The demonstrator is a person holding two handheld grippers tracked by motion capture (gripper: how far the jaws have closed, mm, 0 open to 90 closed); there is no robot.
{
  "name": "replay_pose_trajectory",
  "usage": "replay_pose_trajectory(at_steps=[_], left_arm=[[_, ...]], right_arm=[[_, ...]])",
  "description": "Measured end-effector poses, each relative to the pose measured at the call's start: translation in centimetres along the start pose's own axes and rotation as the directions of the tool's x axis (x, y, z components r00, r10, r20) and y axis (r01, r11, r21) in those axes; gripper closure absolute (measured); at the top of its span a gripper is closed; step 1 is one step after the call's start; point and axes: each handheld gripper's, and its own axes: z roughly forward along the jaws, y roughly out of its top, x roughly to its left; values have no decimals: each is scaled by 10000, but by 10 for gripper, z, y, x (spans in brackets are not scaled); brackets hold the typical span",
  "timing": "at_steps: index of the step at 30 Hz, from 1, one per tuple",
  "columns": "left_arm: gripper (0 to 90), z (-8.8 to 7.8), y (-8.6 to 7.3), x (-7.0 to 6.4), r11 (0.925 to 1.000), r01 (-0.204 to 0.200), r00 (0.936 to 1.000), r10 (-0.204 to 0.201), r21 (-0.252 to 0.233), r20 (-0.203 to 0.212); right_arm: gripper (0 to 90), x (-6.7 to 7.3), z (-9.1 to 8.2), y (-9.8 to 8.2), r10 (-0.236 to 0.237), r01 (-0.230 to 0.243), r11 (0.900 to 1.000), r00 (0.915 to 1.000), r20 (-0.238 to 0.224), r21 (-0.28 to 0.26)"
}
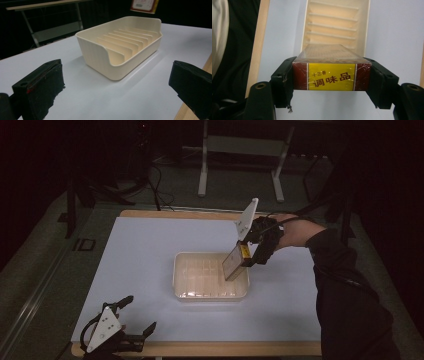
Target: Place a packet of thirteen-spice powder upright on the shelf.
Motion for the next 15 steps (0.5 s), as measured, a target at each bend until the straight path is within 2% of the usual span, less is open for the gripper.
replay_pose_trajectory(at_steps=[3,6,8,15], left_arm=[[0,0,0,-1,10000,-87,9999,87,-5,88],[0,0,0,-2,9999,-133,9998,133,-9,114],[0,0,0,-1,9999,-151,9998,152,-37,105],[0,-1,1,-1,9991,-383,9992,382,-201,-83]], right_arm=[[321,-3,6,10,28,-28,9998,10000,-26,-221],[321,-5,12,16,-210,212,9990,9998,71,-387],[321,-6,15,20,-210,212,9986,9998,39,-487],[321,-11,27,33,-155,144,9952,9998,-109,-967]])
